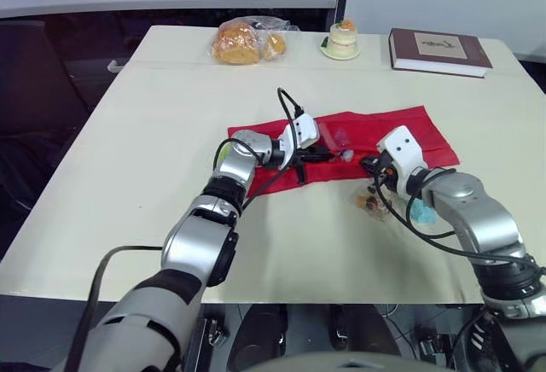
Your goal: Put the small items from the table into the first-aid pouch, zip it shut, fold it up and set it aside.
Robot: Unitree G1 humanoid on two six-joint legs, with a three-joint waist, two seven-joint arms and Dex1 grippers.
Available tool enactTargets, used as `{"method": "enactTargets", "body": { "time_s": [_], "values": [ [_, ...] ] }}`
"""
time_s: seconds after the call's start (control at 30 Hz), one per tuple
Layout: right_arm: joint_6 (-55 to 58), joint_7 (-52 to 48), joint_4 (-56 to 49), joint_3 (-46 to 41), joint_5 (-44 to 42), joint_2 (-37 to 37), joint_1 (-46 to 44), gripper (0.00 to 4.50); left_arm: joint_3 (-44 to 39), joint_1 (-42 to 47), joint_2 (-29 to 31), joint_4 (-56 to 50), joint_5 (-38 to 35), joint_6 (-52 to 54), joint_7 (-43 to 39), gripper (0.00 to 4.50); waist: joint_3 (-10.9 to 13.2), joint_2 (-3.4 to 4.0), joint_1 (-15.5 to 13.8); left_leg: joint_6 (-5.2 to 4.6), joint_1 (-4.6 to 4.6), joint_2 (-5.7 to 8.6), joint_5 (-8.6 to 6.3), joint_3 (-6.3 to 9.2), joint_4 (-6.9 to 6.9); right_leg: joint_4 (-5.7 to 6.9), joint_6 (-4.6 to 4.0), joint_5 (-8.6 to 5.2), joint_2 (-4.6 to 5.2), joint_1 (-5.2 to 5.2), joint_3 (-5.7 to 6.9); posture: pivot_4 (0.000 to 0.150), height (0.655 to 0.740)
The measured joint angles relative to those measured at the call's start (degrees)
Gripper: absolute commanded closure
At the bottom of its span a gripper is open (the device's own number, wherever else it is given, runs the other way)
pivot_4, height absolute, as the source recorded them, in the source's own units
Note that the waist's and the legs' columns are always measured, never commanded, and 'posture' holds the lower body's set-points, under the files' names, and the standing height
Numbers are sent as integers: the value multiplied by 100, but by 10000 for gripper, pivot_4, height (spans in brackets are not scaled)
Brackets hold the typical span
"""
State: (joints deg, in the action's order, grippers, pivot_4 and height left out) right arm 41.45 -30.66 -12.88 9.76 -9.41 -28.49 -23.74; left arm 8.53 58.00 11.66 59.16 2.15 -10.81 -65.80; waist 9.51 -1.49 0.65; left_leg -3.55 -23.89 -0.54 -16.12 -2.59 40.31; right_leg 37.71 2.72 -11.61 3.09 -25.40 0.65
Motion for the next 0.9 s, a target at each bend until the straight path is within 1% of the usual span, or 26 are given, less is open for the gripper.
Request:
{"method": "enactTargets", "body": {
  "time_s": [0.07,0.17,0.33,0.57,0.8,0.9],
  "values": [
    [-96,7,138,52,49,14,5,44080,0,-1,4,0,1,0,-2,45000,0,0,0,0,0,-2,0,0,0,0,0,0,1,0,-1,1500,7289],
    [-330,88,464,51,68,326,-44,44080,0,0,15,-2,1,0,-14,45000,0,0,0,0,0,-2,0,0,0,1,0,0,0,0,-1,1500,7289],
    [-795,151,1035,100,271,579,-389,44080,10,-9,20,-33,0,6,-71,45000,0,0,-1,0,0,-2,0,-1,0,0,0,0,1,0,-1,1500,7289],
    [-1389,312,1722,158,570,933,-628,44080,51,-93,31,-234,-3,42,-163,45000,0,0,3,1,0,-2,1,-1,0,1,0,0,2,0,-1,1500,7289],
    [-1732,342,1932,105,617,1141,-615,44080,52,-112,34,-272,-7,45,-190,45000,1,1,2,1,0,-3,1,-1,0,1,0,0,1,0,-1,1500,7289],
    [-1780,211,1547,45,544,1021,-344,44080,53,-148,24,-305,-6,35,-178,45000,1,1,-3,1,0,-3,1,-1,0,0,0,0,2,0,-1,1500,7289]
  ]
}}
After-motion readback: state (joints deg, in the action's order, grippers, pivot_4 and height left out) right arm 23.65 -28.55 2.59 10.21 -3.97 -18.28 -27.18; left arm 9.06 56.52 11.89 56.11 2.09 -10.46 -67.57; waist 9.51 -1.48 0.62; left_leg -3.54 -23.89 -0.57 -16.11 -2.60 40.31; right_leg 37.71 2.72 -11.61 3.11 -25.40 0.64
